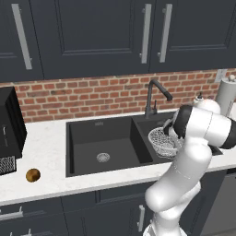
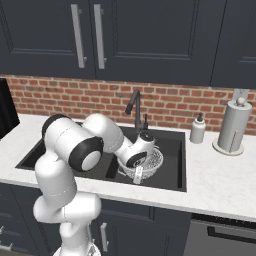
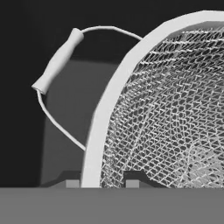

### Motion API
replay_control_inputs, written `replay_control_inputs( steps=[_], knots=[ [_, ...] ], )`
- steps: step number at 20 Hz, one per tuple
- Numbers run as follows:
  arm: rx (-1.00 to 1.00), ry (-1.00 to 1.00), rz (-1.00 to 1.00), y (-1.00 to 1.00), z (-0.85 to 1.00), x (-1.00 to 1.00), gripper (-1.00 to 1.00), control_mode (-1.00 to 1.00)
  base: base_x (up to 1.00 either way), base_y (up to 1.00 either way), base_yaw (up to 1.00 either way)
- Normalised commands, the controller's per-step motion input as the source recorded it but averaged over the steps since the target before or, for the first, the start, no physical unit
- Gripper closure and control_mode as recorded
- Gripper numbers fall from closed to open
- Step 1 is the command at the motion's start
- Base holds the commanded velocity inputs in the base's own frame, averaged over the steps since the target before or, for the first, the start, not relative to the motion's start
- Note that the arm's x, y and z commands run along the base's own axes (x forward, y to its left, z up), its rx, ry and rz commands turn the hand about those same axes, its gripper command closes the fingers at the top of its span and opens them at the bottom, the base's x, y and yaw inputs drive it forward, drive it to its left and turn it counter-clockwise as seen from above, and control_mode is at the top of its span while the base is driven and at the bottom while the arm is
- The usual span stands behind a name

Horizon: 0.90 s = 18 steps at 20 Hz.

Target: Put the colander in the sink, put the pear in the colander, and turn on the sink faucet and pour water over the colander.

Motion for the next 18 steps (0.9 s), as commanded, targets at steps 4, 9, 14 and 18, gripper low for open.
replay_control_inputs(
  steps=[4, 9, 14, 18],
  knots=[
    [0.0, 0.0, 0.05, 0.0, -0.3, 0.12, 1.0, -1.0, 0.0, 0.0, 0.0],
    [0.0, 0.0, 0.04, 0.05, -0.16, 0.01, -1.0, -1.0, 0.0, 0.0, 0.0],
    [0.0, -0.09, 0.03, 0.0, 0.0, -0.28, -1.0, -1.0, 0.0, 0.0, 0.0],
    [0.0, -0.2, 0.02, 0.01, 0.13, -0.46, -1.0, -1.0, 0.0, 0.0, 0.0]
  ],
)
